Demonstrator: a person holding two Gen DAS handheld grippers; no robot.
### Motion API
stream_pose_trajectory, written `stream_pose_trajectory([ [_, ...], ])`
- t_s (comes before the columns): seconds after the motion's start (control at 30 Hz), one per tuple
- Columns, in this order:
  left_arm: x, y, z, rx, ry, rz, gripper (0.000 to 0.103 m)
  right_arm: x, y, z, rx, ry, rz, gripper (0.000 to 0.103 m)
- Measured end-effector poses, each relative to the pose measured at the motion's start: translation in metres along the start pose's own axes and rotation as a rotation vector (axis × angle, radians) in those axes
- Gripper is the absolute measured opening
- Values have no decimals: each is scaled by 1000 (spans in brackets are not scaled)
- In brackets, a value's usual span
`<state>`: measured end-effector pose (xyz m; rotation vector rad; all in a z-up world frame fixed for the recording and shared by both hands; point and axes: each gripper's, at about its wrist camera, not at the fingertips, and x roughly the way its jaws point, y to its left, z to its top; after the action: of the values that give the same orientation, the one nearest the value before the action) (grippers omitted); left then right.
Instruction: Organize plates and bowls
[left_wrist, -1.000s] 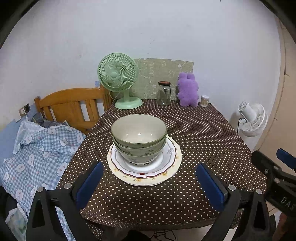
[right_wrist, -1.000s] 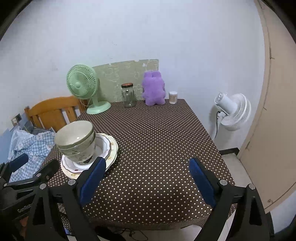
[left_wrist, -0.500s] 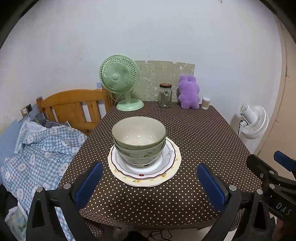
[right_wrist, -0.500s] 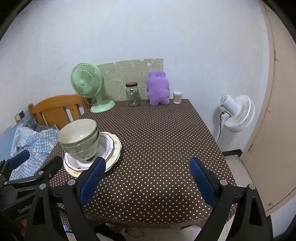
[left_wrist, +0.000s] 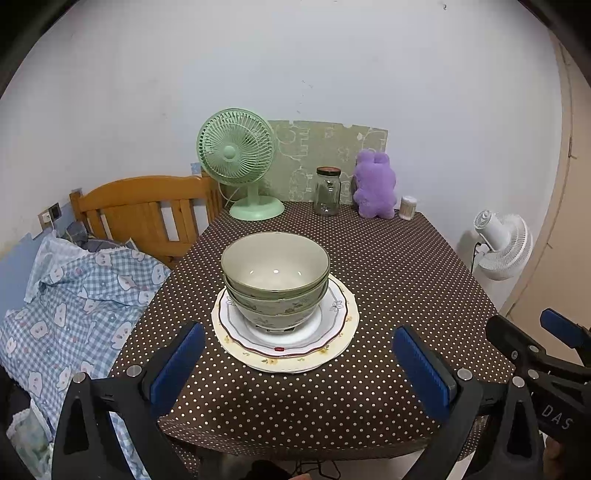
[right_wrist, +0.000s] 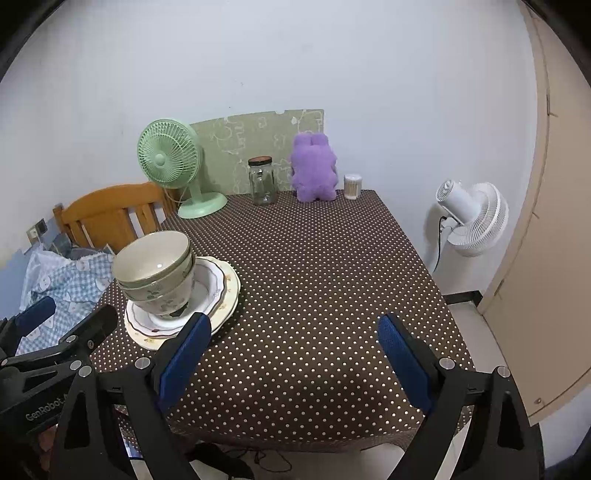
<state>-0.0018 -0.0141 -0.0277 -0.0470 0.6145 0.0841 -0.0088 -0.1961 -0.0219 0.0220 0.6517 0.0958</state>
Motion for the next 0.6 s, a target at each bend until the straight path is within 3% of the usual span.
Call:
stream_pose_trajectory([
  [0.6,4,-5,3,-3,-1,-7,103,-1,0,0,3,-2,-13,94],
])
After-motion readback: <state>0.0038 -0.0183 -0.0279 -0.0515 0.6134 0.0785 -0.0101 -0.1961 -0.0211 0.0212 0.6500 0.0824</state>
